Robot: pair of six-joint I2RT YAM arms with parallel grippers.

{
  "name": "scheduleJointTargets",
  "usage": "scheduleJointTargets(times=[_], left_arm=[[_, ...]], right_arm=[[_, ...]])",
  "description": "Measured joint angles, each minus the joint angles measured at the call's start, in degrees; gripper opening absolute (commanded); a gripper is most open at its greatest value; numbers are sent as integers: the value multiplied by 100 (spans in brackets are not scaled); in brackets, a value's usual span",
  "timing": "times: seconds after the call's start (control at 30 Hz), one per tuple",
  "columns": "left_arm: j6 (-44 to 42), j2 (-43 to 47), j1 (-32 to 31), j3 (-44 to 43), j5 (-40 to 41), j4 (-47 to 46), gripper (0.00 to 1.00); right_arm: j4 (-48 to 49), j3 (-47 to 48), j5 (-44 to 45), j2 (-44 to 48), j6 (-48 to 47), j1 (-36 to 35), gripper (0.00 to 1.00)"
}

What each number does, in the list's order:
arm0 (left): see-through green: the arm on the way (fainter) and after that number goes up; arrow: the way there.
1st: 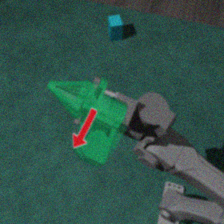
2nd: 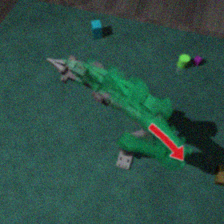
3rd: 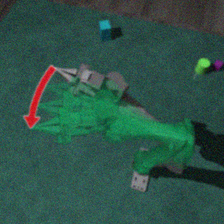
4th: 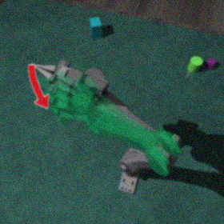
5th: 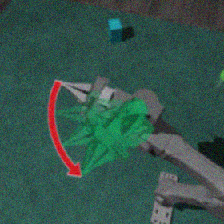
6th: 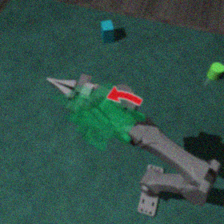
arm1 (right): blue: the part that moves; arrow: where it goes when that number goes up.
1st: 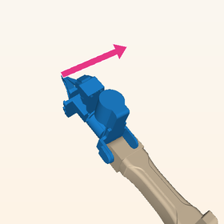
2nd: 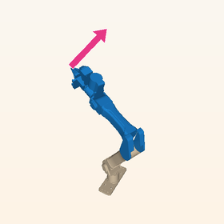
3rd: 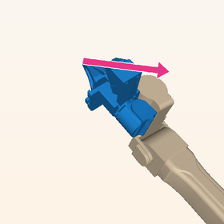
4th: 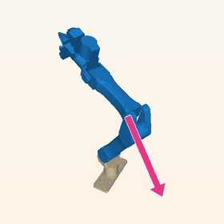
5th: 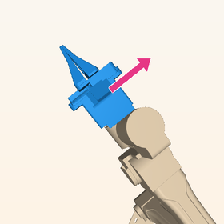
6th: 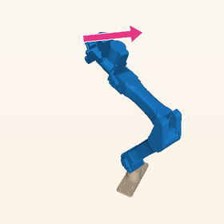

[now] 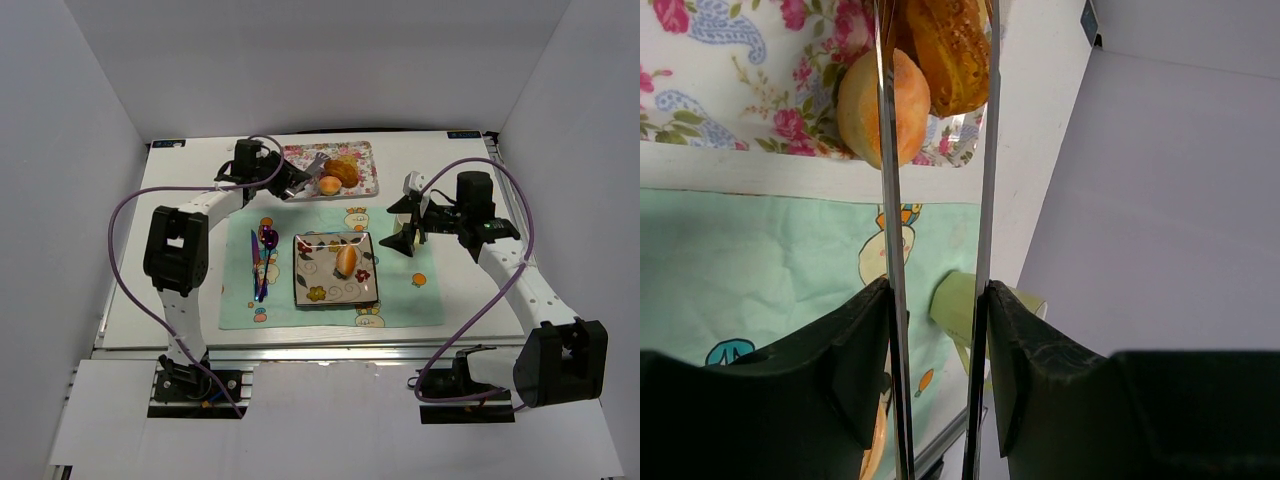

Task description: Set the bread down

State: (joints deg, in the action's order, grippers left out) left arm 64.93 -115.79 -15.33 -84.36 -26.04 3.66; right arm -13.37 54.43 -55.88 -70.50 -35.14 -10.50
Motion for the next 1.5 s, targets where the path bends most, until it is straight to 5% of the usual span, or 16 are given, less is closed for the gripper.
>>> scheduleJointTargets(times=[0.67, 1.13, 1.33, 1.5], left_arm=[[227, -114, 0, 184, -181, -393, 46], [664, 59, 31, 752, -258, -1132, 0], [251, 1141, 168, 1351, -297, -1025, 0], [-1167, 2922, 286, 2057, -94, -50, 0]], right_arm=[[-2, 0, 0, 0, -7, 11, 90], [-20, 0, 2, 28, -63, 42, 89], [-22, -2, 0, 105, -103, 46, 89], [-28, -2, 0, 111, -107, 61, 89]])
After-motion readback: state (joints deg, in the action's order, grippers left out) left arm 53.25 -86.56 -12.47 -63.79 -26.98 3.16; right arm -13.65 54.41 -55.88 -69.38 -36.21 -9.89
